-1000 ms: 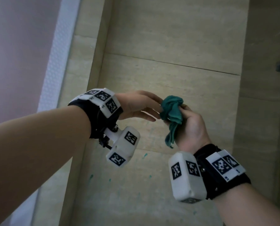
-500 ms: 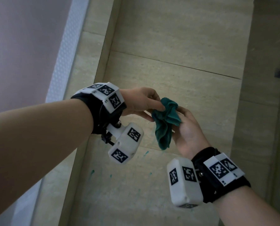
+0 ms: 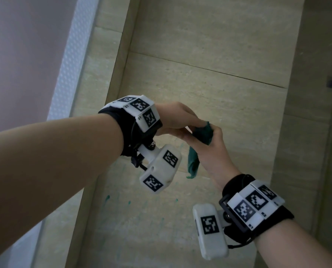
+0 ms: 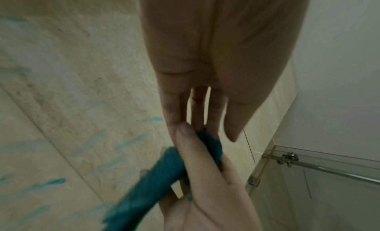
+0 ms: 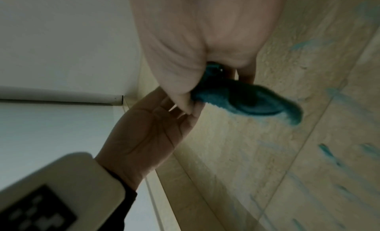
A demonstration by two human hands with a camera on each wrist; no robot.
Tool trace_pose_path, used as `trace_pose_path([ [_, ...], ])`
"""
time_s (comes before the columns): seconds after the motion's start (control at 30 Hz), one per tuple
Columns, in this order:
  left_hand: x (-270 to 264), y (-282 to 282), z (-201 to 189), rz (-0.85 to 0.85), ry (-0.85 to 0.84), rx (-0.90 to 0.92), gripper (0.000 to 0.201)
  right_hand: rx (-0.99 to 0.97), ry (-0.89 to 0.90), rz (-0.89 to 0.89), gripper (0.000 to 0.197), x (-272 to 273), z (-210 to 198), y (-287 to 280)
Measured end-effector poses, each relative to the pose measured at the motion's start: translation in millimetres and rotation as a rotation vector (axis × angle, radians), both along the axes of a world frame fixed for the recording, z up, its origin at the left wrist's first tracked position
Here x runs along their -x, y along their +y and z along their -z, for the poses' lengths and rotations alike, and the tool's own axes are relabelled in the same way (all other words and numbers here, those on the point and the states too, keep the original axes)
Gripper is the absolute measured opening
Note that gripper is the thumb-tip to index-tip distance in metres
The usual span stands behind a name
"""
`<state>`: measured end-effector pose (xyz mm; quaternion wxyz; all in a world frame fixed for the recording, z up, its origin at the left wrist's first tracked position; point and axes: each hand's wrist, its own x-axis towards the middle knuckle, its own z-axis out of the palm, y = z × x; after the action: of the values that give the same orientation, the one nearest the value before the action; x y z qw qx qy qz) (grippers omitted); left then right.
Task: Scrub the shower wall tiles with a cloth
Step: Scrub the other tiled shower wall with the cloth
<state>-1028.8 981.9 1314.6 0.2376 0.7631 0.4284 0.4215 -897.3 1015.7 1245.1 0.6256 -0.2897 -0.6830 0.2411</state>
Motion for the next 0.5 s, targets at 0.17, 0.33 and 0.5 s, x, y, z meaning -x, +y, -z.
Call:
trace_pose_path([
  [0.17, 9, 8, 0, 0.016, 0.143, -0.039, 0.041, -0.006, -0.056, 0.156, 0.041, -18, 1, 18],
  [0.33, 39, 42, 9, -0.346, 0.147, -0.343, 0.04, -0.063, -0.235, 0.295, 0.059, -44, -5, 17],
  [0.5, 57, 63, 20, -0.507, 0.243, -0.458, 0.077, -0.048, -0.208, 0.31, 0.054, -44, -13, 19],
])
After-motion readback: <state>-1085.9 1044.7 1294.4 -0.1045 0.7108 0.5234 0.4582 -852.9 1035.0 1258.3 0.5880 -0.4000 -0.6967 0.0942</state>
